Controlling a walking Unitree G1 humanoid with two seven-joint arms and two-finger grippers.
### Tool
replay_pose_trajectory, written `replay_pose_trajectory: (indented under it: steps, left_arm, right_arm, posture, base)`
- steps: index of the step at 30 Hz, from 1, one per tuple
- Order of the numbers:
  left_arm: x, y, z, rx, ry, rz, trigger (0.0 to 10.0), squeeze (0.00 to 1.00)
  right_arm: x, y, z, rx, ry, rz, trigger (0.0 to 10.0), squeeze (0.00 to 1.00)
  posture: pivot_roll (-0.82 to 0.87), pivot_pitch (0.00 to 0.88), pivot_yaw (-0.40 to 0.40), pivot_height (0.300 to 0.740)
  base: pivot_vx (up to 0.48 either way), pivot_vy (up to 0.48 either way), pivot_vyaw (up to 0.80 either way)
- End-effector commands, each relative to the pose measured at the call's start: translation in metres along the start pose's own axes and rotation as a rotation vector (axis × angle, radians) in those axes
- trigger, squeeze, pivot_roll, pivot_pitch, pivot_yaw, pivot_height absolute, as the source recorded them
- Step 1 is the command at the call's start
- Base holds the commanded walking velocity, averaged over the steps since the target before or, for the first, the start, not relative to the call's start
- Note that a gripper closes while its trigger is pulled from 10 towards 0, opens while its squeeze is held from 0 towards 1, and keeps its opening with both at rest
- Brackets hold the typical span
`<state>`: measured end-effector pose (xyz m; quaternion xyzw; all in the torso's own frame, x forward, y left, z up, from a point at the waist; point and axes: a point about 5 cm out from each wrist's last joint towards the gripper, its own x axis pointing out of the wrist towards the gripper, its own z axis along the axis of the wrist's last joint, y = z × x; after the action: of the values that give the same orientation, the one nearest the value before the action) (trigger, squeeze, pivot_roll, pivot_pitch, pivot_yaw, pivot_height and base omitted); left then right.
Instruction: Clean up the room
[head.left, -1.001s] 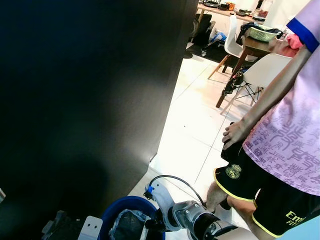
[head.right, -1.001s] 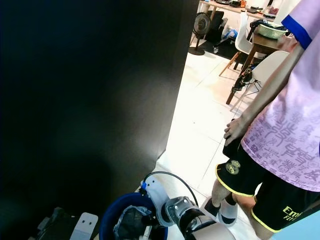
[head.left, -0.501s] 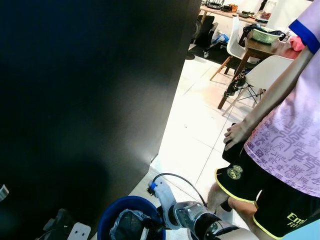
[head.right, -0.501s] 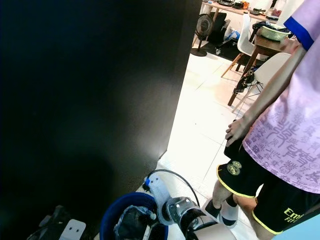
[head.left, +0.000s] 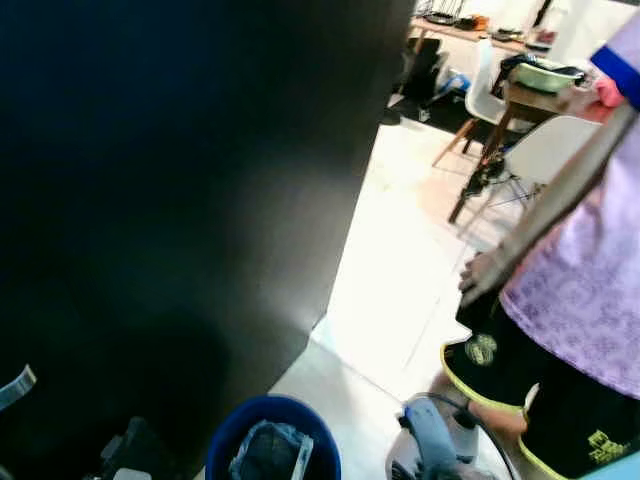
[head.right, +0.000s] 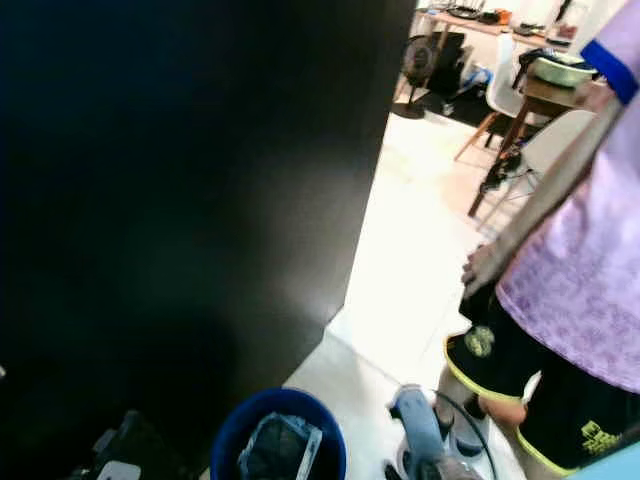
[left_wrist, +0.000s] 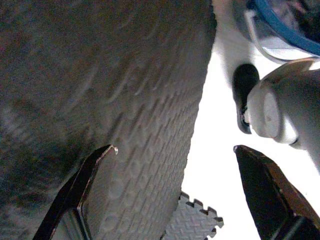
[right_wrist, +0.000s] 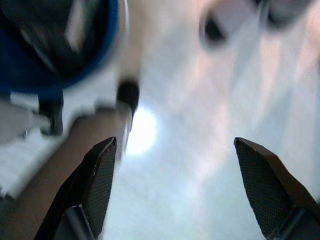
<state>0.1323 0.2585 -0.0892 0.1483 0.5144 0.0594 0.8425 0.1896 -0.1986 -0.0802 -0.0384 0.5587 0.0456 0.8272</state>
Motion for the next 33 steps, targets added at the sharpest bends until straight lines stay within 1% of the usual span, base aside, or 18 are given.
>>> replay_pose_trajectory:
  steps: [1, 2, 3, 5, 6, 7, 8, 11, 14, 15, 18, 22, 23, 27, 29, 33]
  left_arm:
    - [-0.001, -0.006, -0.005, 0.004, 0.029, -0.023, 10.0, 0.00]
    - [-0.001, -0.010, -0.005, 0.007, 0.036, -0.032, 10.0, 0.00]
    - [-0.001, -0.010, -0.005, 0.007, 0.036, -0.032, 10.0, 0.00]
    - [-0.001, -0.014, -0.005, 0.014, 0.046, -0.046, 10.0, 0.00]
    - [-0.001, -0.016, -0.006, 0.017, 0.048, -0.050, 10.0, 0.00]
    - [-0.001, -0.016, -0.006, 0.017, 0.048, -0.050, 10.0, 0.00]
    - [-0.001, -0.018, -0.008, 0.029, 0.058, -0.061, 10.0, 0.00]
    - [-0.001, -0.019, -0.009, 0.033, 0.062, -0.066, 10.0, 0.00]
    - [-0.002, -0.022, -0.013, 0.052, 0.073, -0.081, 10.0, 0.00]
    - [-0.002, -0.022, -0.013, 0.052, 0.073, -0.081, 10.0, 0.00]
    - [-0.002, -0.023, -0.015, 0.073, 0.077, -0.092, 10.0, 0.00]
    - [-0.002, -0.023, -0.014, 0.079, 0.077, -0.094, 10.0, 0.00]
    - [-0.002, -0.025, -0.013, 0.083, 0.074, -0.097, 10.0, 0.00]
    - [-0.002, -0.026, -0.013, 0.087, 0.072, -0.097, 10.0, 0.00]
    - [-0.002, -0.027, -0.013, 0.091, 0.071, -0.095, 10.0, 0.00]
    - [-0.003, -0.028, -0.013, 0.093, 0.071, -0.095, 10.0, 0.00]
  right_arm:
    - [0.000, -0.004, -0.013, -0.005, 0.036, -0.021, 10.0, 0.00]
    - [-0.001, -0.009, -0.038, 0.001, 0.097, -0.040, 10.0, 0.00]
    - [-0.001, -0.009, -0.038, 0.001, 0.097, -0.040, 10.0, 0.00]
    - [-0.005, -0.012, -0.081, 0.001, 0.199, -0.061, 10.0, 0.00]
    - [-0.007, -0.012, -0.092, -0.001, 0.225, -0.064, 10.0, 0.00]
    - [-0.007, -0.012, -0.092, -0.001, 0.225, -0.064, 10.0, 0.00]
    - [-0.008, -0.010, -0.101, -0.005, 0.240, -0.067, 10.0, 0.00]
    - [-0.008, -0.010, -0.101, -0.002, 0.236, -0.072, 10.0, 0.00]
    - [-0.006, -0.012, -0.092, -0.024, 0.197, -0.092, 10.0, 0.00]
    - [-0.006, -0.012, -0.092, -0.024, 0.197, -0.092, 10.0, 0.00]
    - [-0.004, -0.011, -0.075, -0.060, 0.155, -0.103, 10.0, 0.00]
    - [-0.002, -0.009, -0.068, -0.082, 0.140, -0.105, 10.0, 0.00]
    - [-0.001, -0.005, -0.063, -0.112, 0.128, -0.101, 10.0, 0.00]
    - [0.000, -0.003, -0.062, -0.135, 0.126, -0.099, 10.0, 0.00]
    - [-0.001, -0.005, -0.068, -0.147, 0.136, -0.100, 10.0, 0.00]
    - [-0.003, -0.008, -0.074, -0.153, 0.146, -0.102, 10.0, 0.00]
  posture:
    - [0.12, 0.033, -0.098, 0.740]
    - [0.11, 0.030, -0.094, 0.740]
    - [0.11, 0.030, -0.094, 0.740]
    - [0.10, 0.031, -0.085, 0.740]
    - [0.10, 0.031, -0.085, 0.740]
    - [0.10, 0.031, -0.085, 0.740]
    - [0.09, 0.031, -0.081, 0.740]
    - [0.09, 0.030, -0.081, 0.740]
    - [0.09, 0.025, -0.080, 0.740]
    - [0.09, 0.025, -0.080, 0.740]
    - [0.09, 0.021, -0.080, 0.740]
    - [0.09, 0.014, -0.082, 0.740]
    - [0.09, 0.014, -0.082, 0.740]
    - [0.10, 0.010, -0.083, 0.740]
    - [0.10, 0.010, -0.083, 0.740]
    - [0.10, 0.010, -0.083, 0.740]
  base:
    - [-0.349, 0.000, 0.00]
    - [-0.375, 0.000, 0.00]
    - [-0.375, 0.000, 0.00]
    - [-0.480, 0.000, 0.00]
    - [-0.480, 0.000, 0.00]
    - [-0.480, 0.000, 0.00]
    - [-0.480, 0.000, 0.00]
    - [-0.480, 0.000, 0.00]
    - [-0.480, 0.000, 0.00]
    - [-0.480, 0.000, 0.00]
    - [-0.480, 0.000, 0.00]
    - [-0.480, 0.000, 0.00]
    - [-0.480, 0.000, 0.00]
    - [-0.480, 0.000, 0.00]
    - [-0.480, 0.000, 0.00]
    - [-0.480, 0.000, 0.00]
